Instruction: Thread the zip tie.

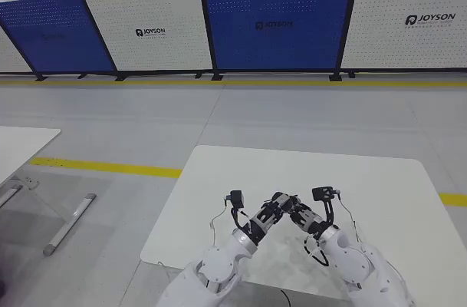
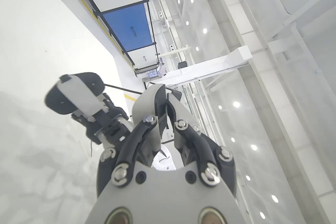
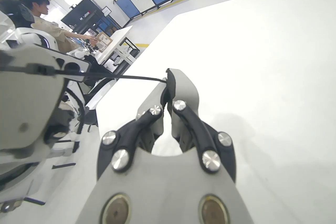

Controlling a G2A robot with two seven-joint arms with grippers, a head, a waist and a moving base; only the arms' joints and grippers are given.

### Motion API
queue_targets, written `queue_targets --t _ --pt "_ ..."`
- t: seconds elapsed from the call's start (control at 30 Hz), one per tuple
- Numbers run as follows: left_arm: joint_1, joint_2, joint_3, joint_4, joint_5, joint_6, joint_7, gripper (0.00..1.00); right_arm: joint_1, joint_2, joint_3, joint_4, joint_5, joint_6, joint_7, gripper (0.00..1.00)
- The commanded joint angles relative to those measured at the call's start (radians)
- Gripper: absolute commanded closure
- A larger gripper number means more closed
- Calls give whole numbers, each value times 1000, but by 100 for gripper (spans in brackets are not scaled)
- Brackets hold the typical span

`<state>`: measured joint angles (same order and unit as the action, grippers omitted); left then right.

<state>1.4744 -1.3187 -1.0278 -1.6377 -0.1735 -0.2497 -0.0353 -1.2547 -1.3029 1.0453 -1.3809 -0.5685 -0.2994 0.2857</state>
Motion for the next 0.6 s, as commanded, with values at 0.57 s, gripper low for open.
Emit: queue_targets --t 0.57 --pt "33 12 -144 112 -121 -36 59 100 -212 63 383 -222 691 -41 128 0"
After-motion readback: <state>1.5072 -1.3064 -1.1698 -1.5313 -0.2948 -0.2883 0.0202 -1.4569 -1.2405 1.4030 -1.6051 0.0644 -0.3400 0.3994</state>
